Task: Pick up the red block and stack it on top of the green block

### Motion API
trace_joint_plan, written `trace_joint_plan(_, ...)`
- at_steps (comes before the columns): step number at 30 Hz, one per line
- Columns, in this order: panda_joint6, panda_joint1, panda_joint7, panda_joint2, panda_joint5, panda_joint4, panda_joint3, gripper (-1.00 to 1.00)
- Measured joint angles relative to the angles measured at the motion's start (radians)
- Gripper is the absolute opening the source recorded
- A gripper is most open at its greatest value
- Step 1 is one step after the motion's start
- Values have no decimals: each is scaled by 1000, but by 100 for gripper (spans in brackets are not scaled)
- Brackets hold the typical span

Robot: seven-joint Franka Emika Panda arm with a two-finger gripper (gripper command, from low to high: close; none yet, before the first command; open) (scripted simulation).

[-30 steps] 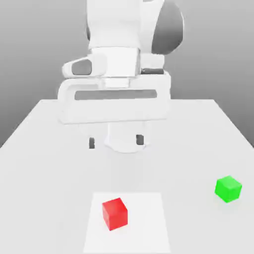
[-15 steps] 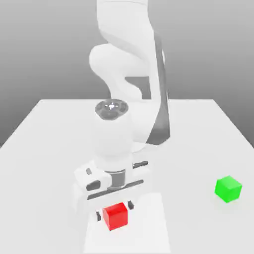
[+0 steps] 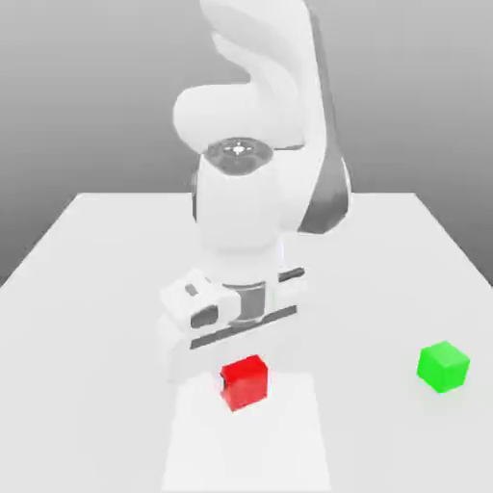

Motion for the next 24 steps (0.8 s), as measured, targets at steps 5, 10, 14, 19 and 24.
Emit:
trace_joint_plan(5,-21,84,-109,-14,-10,7,52,-100)
trace_joint_plan(10,-41,172,-223,-27,-15,14,100,-100)
trace_joint_plan(14,-57,239,-317,-37,-13,20,144,-100)
trace_joint_plan(19,-77,309,-437,-50,-8,27,211,-100)
trace_joint_plan(24,-96,420,-561,-62,1,34,239,-100)
